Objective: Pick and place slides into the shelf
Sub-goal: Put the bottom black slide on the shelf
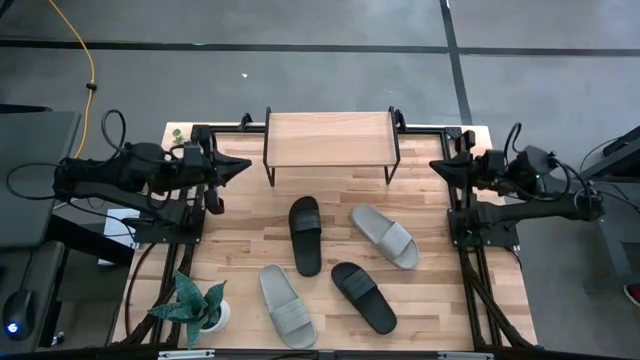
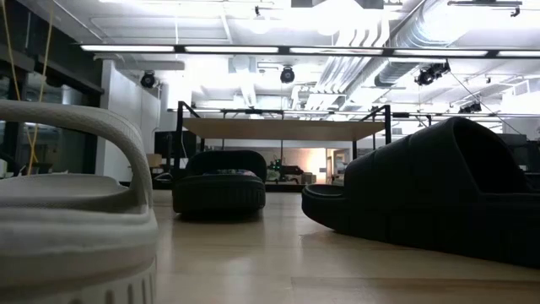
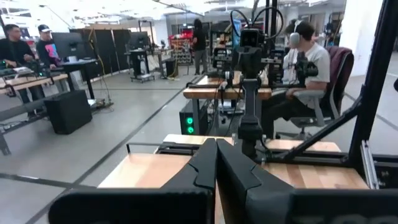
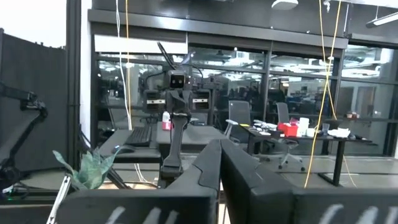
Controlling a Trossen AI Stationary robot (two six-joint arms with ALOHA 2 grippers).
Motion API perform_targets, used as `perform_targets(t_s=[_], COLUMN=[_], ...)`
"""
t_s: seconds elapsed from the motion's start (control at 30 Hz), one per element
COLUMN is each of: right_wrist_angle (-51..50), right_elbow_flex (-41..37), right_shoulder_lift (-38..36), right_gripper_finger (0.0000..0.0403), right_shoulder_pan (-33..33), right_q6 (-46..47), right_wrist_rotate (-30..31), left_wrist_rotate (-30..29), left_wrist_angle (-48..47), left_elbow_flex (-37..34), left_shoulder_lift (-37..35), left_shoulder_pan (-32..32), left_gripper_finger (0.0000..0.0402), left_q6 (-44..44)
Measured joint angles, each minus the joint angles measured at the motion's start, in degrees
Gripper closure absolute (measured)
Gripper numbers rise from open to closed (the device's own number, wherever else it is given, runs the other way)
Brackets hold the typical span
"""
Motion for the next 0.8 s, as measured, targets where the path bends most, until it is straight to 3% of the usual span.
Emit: perform_targets(t_s=[0.4, 0.6, 0.8], right_wrist_angle=[-4.97, -5.14, -2.76], right_elbow_flex=[15.55, 16.62, 16.63], right_shoulder_lift=[13.47, 17.13, 19.09], right_gripper_finger=[0.0402, 0.0402, 0.0402], right_shoulder_pan=[-0.02, -0.02, -0.02], right_q6=[-2.76, -3.74, -1.07], right_wrist_rotate=[0.25, 0.27, -0.45], left_wrist_rotate=[0.02, 1.31, 2.23], left_wrist_angle=[-0.09, -0.05, 0.0], left_elbow_flex=[1.43, 1.43, 1.43], left_shoulder_lift=[-0.39, -0.4, -0.4], left_shoulder_pan=[0.0, 0.0, 0.0], left_gripper_finger=[0.0401, 0.0401, 0.0401], left_q6=[-0.01, -0.62, -6.53])
